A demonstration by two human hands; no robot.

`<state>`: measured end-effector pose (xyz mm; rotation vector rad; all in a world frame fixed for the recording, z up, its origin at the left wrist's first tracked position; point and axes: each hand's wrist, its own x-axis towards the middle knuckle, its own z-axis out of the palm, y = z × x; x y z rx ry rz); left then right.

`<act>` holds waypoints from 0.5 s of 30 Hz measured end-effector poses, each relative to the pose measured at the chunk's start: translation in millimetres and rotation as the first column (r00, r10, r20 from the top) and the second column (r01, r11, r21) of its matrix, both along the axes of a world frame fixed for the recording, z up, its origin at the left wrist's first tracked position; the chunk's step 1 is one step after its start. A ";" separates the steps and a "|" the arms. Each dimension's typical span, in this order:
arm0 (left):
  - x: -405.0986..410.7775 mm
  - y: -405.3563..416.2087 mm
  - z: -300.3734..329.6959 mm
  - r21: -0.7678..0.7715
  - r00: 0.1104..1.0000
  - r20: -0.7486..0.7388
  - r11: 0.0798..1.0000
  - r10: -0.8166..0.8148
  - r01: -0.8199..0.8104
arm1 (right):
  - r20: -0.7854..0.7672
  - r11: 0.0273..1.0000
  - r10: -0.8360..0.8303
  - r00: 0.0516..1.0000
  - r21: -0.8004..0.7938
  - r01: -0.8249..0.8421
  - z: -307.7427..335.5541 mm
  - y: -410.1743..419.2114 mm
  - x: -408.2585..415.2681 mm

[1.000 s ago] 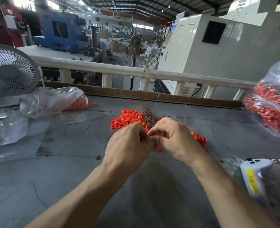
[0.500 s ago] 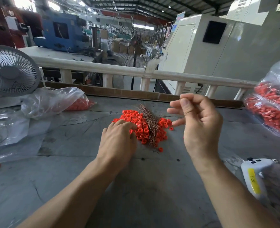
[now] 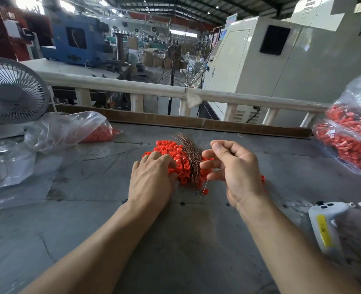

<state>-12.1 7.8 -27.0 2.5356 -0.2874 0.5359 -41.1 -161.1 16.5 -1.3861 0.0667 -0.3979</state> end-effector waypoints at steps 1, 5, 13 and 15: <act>0.1 0.1 0.0 -0.009 1.000 0.004 1.000 0.002 -0.002 | -0.003 1.000 0.005 1.000 -0.011 -0.005 -0.3 0.1 -0.4; -3.2 -1.7 4.6 -0.178 1.000 0.012 0.984 -0.004 0.006 | -0.001 0.998 0.030 1.000 -0.057 -0.030 -0.5 -2.0 -0.8; -20.5 1.1 31.9 -0.854 0.955 0.001 0.496 -0.296 0.155 | 0.059 0.938 0.226 0.972 -0.284 -0.200 3.7 0.3 -8.3; -23.9 2.6 39.3 -0.910 0.927 0.025 0.376 -0.375 0.177 | 0.066 0.926 0.252 0.966 -0.307 -0.220 4.5 5.5 -10.9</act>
